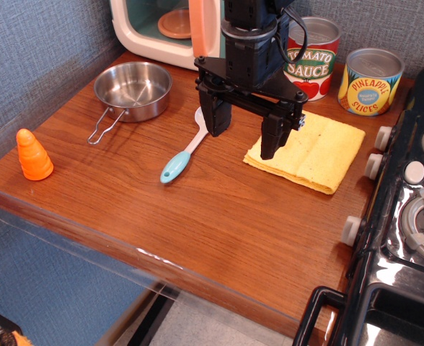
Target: Move the utensil to the top of the orange cloth
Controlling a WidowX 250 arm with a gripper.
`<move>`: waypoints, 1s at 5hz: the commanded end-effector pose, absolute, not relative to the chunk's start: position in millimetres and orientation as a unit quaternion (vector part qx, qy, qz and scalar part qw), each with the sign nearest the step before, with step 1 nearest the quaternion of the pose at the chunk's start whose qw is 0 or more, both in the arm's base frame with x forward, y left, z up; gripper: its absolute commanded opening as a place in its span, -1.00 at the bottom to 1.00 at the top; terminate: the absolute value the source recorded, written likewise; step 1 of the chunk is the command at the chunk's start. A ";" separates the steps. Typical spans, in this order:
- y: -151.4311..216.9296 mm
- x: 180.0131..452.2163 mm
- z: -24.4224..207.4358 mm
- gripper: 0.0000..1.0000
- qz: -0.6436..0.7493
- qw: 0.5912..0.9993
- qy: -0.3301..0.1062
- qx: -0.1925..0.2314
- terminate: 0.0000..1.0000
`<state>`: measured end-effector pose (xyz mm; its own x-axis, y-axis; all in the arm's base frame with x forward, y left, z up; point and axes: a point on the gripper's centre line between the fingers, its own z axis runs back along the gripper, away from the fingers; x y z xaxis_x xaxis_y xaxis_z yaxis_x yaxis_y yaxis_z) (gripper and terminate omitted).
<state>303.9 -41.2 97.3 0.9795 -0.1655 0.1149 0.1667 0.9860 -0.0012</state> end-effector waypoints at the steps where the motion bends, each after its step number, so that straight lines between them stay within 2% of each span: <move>1: -41.2 303.9 97.3 1.00 -0.083 0.995 -0.057 -0.005 -1.00; 3: 8.0 298.3 84.2 1.00 -0.029 0.997 -0.071 0.014 -1.00; 4: 38.9 298.4 72.2 1.00 0.021 0.996 -0.080 0.018 -1.00; 5: 51.9 304.8 53.5 1.00 0.046 0.996 -0.076 0.011 -1.00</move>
<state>300.1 44.4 39.2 0.9919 0.0806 0.0980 -0.0813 0.9967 0.0033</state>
